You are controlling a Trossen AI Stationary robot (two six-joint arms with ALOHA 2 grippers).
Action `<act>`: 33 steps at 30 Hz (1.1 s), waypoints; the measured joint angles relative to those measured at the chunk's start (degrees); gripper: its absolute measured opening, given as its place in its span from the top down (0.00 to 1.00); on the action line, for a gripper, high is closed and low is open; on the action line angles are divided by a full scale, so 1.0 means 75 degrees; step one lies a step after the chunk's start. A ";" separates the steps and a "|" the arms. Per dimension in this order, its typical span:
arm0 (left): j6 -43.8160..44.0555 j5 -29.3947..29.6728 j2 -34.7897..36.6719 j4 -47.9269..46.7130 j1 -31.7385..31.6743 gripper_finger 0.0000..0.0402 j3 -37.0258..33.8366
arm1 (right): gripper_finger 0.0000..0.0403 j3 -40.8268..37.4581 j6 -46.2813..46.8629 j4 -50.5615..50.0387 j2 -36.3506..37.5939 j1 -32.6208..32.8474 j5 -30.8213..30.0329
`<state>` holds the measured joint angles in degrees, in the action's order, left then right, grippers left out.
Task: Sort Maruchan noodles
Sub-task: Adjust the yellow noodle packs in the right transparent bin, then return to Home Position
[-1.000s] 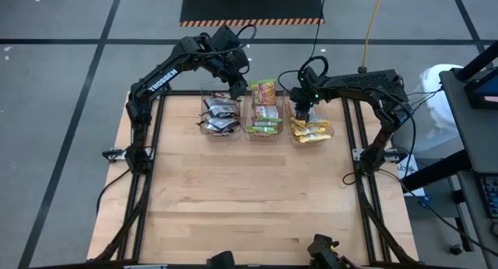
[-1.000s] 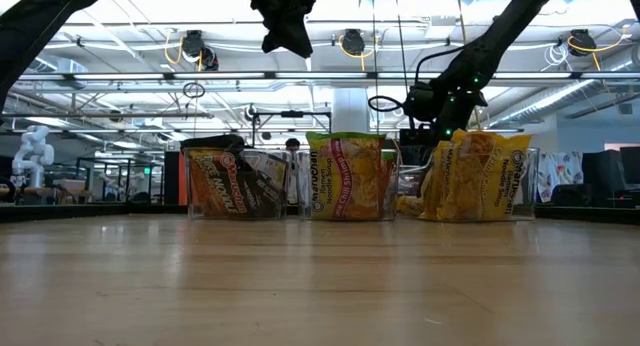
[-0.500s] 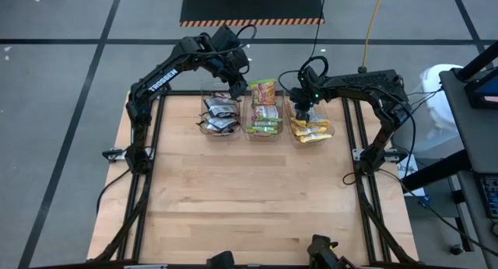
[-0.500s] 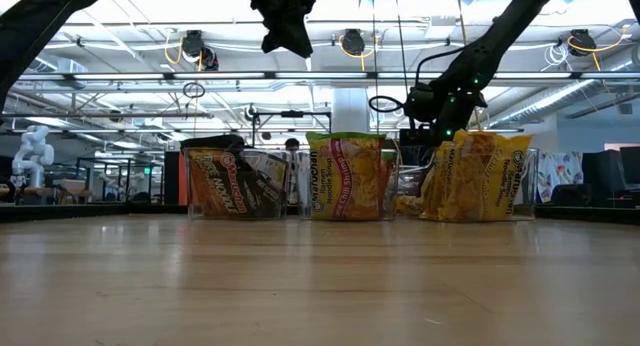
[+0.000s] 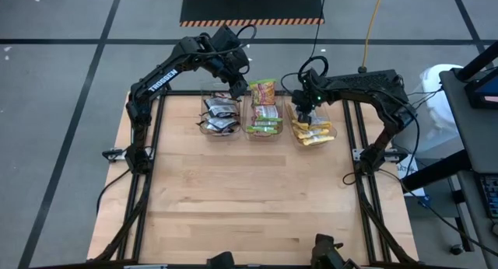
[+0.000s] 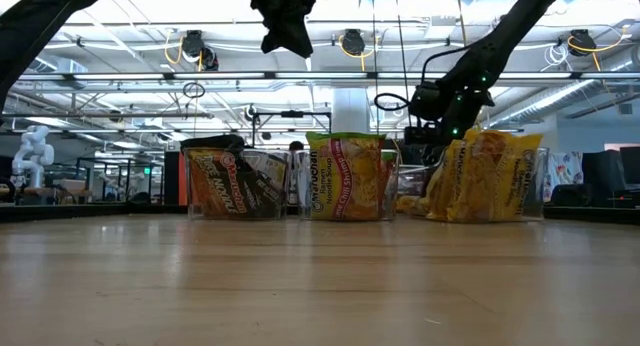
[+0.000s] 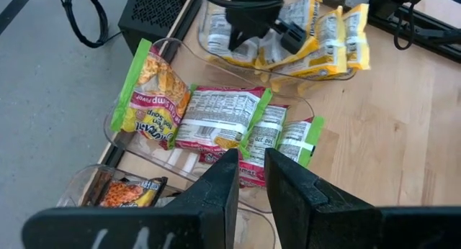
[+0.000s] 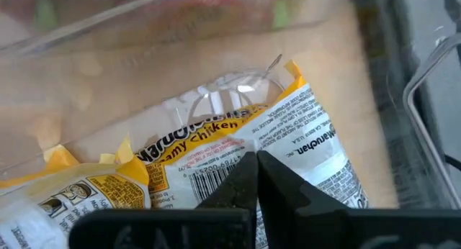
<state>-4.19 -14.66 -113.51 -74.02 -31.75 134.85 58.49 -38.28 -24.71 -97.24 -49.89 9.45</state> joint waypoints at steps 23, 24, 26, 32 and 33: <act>0.0023 -0.0002 0.0001 -0.0013 0.0051 0.82 0.0000 | 1.00 -0.0016 -0.0072 -0.0230 0.1135 -0.0003 -0.0817; 0.0023 -0.0003 0.0001 -0.0019 0.0050 0.82 0.0000 | 1.00 -0.0014 -0.0137 -0.0230 0.1135 -0.0003 -0.1060; 0.0023 0.0000 0.0000 -0.0020 0.0050 0.82 0.0000 | 1.00 -0.0011 -0.0326 -0.0236 0.1159 0.0014 -0.1565; 0.0023 0.0033 0.0001 -0.0005 -0.0055 0.82 0.0000 | 1.00 -0.0007 -0.0024 -0.0339 0.1972 0.0012 -0.1652; 0.0018 0.0058 0.0001 -0.0003 -0.0098 0.82 0.0000 | 1.00 -0.0008 0.0124 -0.0369 0.2199 0.0012 -0.1532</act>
<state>-4.05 -14.22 -113.51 -74.04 -32.49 134.85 58.43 -37.35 -27.48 -80.75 -49.80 -2.04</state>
